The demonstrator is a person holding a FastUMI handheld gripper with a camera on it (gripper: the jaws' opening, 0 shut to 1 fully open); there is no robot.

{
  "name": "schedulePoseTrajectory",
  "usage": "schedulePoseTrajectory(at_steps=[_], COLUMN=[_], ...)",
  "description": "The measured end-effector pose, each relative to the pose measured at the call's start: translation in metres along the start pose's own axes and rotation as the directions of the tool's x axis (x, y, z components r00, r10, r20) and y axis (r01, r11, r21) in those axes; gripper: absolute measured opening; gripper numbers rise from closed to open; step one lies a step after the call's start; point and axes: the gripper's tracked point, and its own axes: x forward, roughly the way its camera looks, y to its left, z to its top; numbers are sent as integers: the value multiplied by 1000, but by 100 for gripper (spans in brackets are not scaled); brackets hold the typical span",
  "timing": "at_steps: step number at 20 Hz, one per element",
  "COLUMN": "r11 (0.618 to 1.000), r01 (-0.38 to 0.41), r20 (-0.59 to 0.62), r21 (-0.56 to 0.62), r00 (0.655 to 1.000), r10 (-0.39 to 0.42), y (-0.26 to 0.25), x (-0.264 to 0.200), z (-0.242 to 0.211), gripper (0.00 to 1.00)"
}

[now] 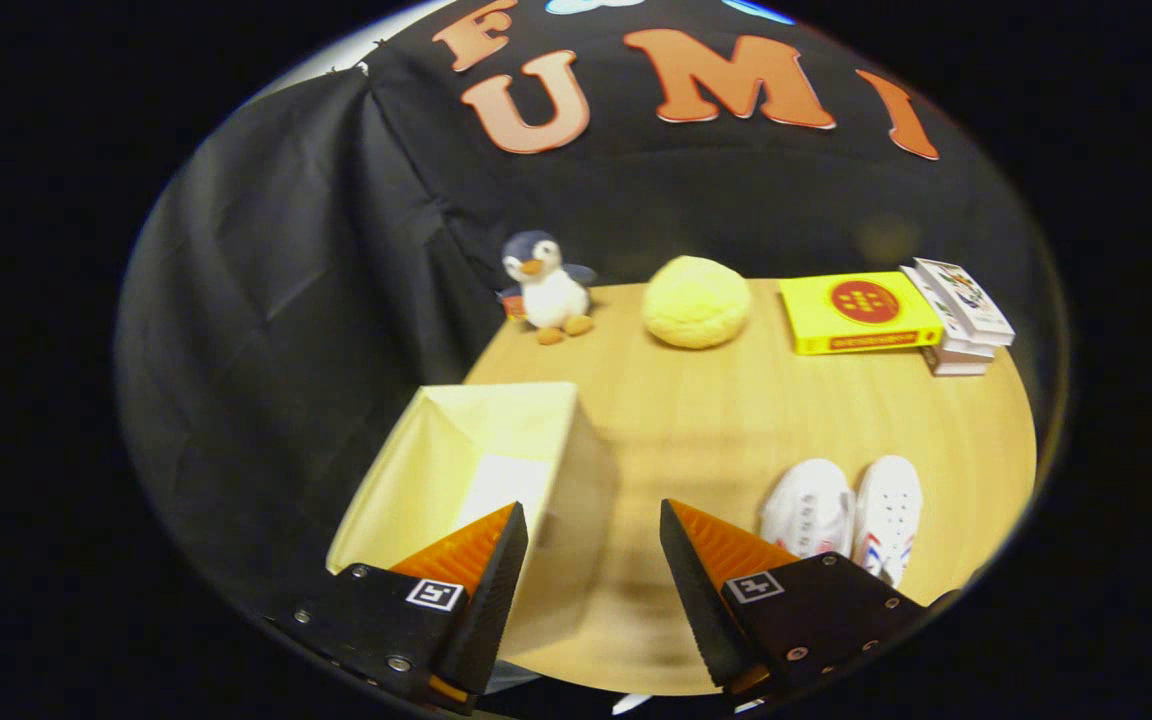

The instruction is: Open the storage box then place both shoes into the box .Put the left shoe in first, then the right shoe, with the right side of both shoes facing outward in a uniform manner.

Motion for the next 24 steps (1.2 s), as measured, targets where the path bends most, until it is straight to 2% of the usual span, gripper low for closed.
schedulePoseTrajectory(at_steps=[4, 8, 12, 14, 19, 24], r11=[993, 984, 974, 974, 957, 949], r01=[119, 175, 214, 211, 274, 295], r20=[-58, -111, -141, -145, -83, -60], r21=[-5, -19, -75, -88, -96, -111], r00=[991, 978, 965, 964, 956, 951], r10=[-119, -176, -223, -222, -282, -303], y=[-88, -134, -160, -164, -180, -186], x=[-9, 0, 15, 29, 56, 68], z=[-46, -83, -101, -105, -95, -93], gripper=[76, 71, 57, 45, 18, 13])
